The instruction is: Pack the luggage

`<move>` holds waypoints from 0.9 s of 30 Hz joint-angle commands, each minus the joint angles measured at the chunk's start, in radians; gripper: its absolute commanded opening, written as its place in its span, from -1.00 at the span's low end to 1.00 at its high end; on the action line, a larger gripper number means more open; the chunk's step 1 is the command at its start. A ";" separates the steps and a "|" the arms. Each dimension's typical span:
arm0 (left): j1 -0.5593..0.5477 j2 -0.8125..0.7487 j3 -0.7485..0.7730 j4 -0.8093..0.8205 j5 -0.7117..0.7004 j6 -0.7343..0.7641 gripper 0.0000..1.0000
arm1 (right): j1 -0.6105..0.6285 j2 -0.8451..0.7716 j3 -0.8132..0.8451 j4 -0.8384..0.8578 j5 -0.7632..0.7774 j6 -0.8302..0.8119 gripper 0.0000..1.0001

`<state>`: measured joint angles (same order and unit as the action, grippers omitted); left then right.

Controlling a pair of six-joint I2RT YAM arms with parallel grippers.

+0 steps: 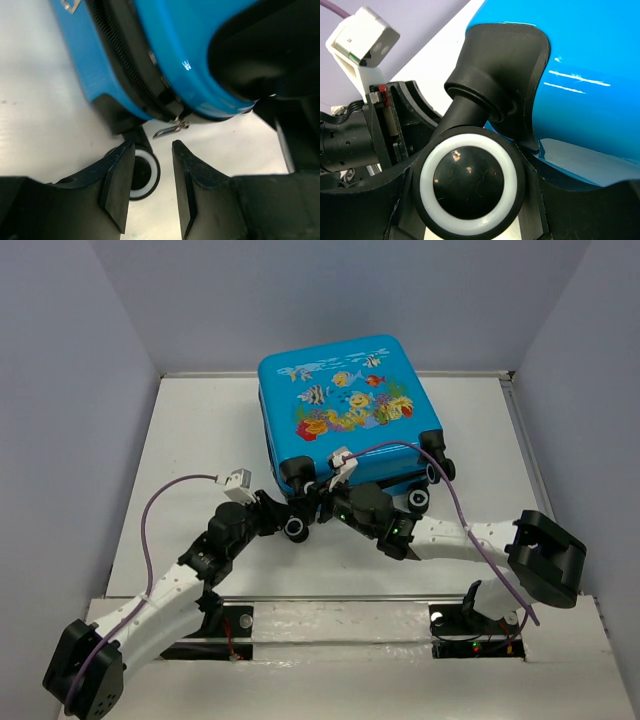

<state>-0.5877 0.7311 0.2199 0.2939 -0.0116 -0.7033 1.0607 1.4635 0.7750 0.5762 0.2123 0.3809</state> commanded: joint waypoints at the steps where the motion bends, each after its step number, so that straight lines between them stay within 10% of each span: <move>1: -0.008 0.080 0.059 0.203 0.007 0.094 -0.08 | -0.015 -0.034 0.029 0.134 0.024 0.001 -0.86; 13: -0.023 0.217 0.142 0.255 -0.033 0.168 -0.18 | -0.015 -0.005 0.032 0.152 -0.034 0.024 -0.86; 20: -0.037 0.240 0.173 0.261 -0.138 0.172 -0.88 | -0.015 -0.005 -0.008 0.166 -0.037 0.053 -0.86; 27: -0.034 0.206 0.199 0.006 -0.384 0.157 -0.88 | -0.015 -0.127 -0.095 0.084 0.028 0.046 -0.87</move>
<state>-0.6514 0.9642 0.3569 0.3534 -0.0746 -0.5610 1.0435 1.4586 0.7341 0.6304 0.1894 0.4118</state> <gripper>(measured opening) 0.081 0.622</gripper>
